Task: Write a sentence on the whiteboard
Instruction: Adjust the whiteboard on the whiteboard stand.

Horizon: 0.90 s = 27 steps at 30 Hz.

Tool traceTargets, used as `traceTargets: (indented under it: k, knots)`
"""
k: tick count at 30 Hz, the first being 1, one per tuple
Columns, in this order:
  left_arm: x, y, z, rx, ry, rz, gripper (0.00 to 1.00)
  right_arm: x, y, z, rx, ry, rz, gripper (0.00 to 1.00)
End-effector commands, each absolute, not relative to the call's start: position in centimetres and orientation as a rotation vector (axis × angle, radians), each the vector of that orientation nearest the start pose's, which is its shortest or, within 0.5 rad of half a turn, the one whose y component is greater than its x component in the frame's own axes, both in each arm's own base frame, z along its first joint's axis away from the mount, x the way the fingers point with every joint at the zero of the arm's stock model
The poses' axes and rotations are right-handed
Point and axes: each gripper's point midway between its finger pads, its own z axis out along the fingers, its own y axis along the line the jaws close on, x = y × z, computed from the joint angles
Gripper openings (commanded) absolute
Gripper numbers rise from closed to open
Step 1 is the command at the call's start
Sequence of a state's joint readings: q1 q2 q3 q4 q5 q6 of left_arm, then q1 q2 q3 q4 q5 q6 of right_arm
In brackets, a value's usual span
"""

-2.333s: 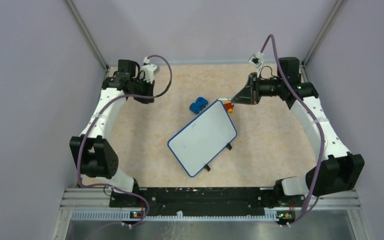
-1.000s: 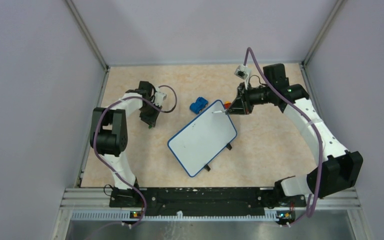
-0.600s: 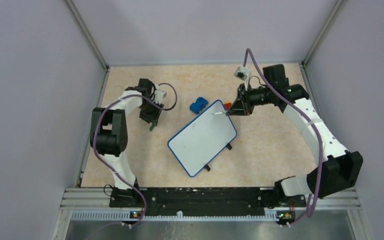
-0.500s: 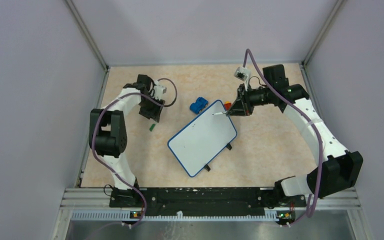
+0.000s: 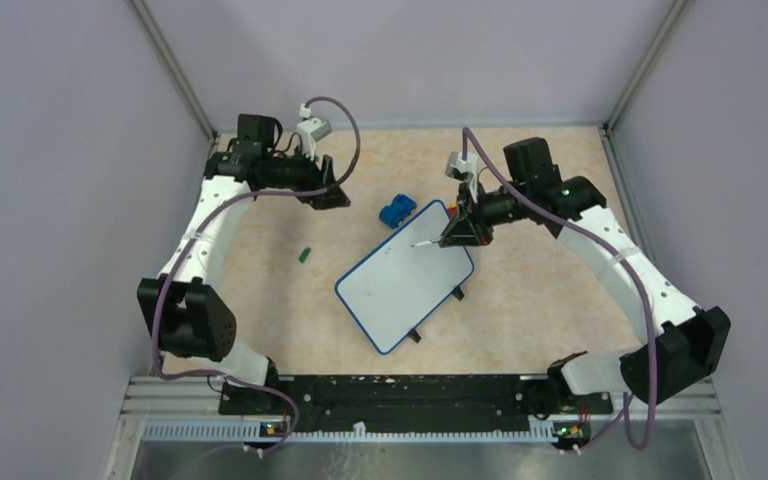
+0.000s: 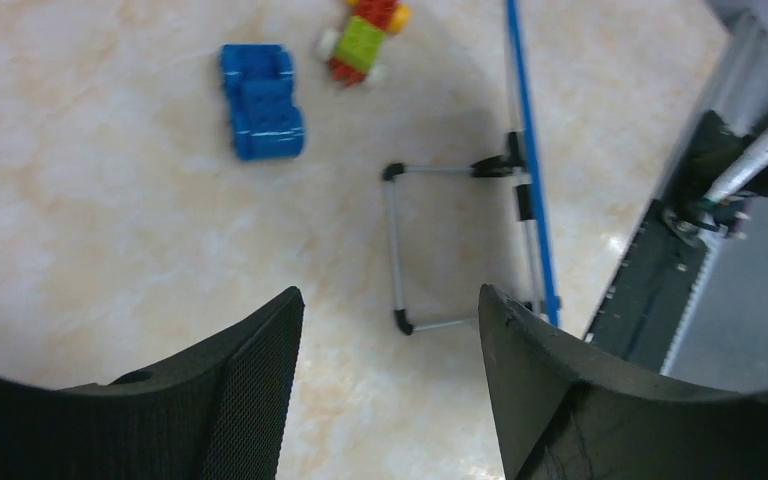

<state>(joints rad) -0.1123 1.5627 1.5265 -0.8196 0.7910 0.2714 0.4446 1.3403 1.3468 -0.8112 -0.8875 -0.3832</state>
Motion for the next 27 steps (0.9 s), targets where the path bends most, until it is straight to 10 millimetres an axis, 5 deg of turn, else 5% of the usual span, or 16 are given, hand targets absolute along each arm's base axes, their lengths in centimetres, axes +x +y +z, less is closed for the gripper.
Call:
traceTargets:
  k: [1,6,13,27]
  knots:
    - [31.7,-20.2,26.2,0.889,2.005,-1.2,0.69,21.3,24.8,28.7,-1.355,1.684,1.07,0.0]
    - [30.7,-23.8,26.0,0.981,1.978,-1.339,0.68,20.0,24.3,29.4,-1.386,1.664,1.075,0.0]
    - [30.3,-28.5,22.5,1.087,2.063,-1.366,0.63,19.0,23.6,29.5,-1.388,1.67,1.054,0.0]
    - [28.9,-31.6,20.1,1.2,2.067,-1.436,0.25,17.4,24.0,28.1,-1.426,1.678,1.106,0.0]
